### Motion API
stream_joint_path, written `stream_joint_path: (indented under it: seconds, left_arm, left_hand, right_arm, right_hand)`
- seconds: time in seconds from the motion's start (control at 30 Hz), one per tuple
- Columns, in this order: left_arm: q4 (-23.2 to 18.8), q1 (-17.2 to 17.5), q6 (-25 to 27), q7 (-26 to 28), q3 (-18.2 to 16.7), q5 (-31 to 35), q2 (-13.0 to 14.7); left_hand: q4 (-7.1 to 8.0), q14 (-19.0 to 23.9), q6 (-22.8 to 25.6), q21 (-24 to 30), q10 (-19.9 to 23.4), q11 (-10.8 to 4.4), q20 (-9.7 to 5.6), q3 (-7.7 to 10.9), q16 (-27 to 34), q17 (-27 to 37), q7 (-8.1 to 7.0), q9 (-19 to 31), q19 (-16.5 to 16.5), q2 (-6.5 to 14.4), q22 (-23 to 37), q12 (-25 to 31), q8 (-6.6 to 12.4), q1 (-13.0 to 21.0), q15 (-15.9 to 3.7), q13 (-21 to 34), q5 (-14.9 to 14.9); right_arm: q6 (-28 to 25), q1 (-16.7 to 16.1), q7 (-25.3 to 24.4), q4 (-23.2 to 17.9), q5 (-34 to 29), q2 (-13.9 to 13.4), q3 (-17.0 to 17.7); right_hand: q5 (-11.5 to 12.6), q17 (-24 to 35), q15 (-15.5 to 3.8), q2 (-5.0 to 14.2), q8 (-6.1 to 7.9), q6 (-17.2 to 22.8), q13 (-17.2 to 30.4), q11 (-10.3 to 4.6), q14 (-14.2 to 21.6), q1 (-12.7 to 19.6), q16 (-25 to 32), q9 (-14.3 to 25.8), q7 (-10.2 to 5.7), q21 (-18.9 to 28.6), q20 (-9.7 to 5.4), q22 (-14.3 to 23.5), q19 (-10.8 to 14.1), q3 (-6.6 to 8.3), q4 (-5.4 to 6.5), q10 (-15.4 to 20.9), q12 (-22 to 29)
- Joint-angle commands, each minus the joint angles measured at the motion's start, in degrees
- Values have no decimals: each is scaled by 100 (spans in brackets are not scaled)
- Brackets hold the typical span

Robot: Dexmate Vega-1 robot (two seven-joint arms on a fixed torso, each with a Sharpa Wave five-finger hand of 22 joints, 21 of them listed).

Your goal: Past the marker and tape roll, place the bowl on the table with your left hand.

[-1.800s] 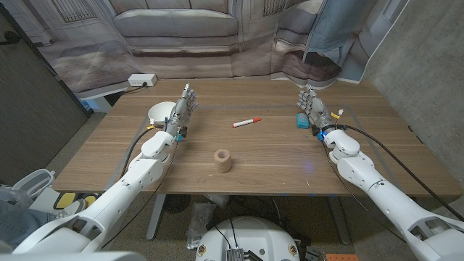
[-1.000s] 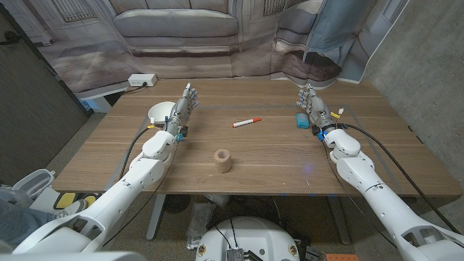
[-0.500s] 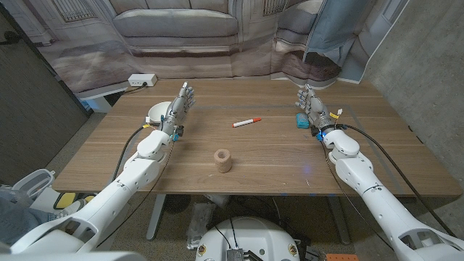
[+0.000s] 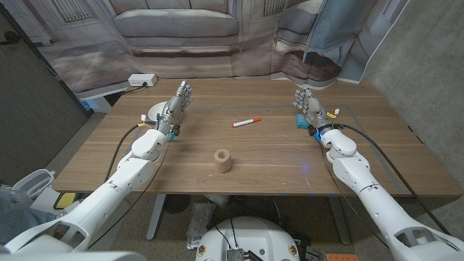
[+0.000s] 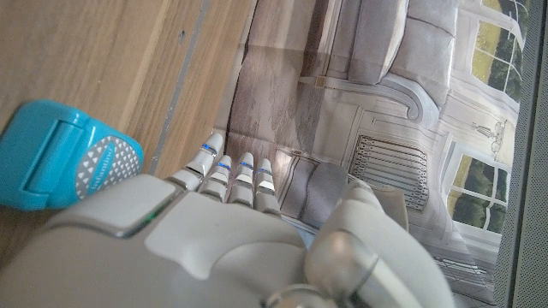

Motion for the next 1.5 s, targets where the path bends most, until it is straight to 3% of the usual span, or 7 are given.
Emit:
stream_joint_path:
  seconds: [0.03,0.9,1.5]
  left_arm:
    - [-192,223,-106,39,-167,41,217]
    - [-241,569,-535,-46,-405,167,472]
    - [-776,918,-431,290,-574,374,683]
  left_hand:
    - [2,24,75,-15,48,40,-267,-24,2,19,45,29,24,20,8,-8,30,69,7,21,26]
    - [-21,95,182,-62,135,11,-253,-39,-6,20,17,28,84,60,11,-12,34,130,-31,18,35]
    - [-40,134,234,-99,182,-1,-250,-57,-13,22,-8,28,103,67,13,-18,30,169,-40,17,43]
  right_arm:
    - [79,-84,-92,-95,-48,67,-14]
    - [78,97,-4,67,-81,171,-115]
    - [6,102,50,24,-72,108,-84]
  right_hand:
    - [51,11,9,24,32,64,10,-2,39,28,-11,30,4,-21,-306,19,18,-13,-28,42,1]
    - [54,14,20,38,22,72,14,12,44,23,-42,30,6,-87,-294,22,28,-25,-40,70,-20]
    - [54,17,19,43,19,79,16,26,57,15,-54,30,11,-126,-285,24,42,-36,-45,81,-34]
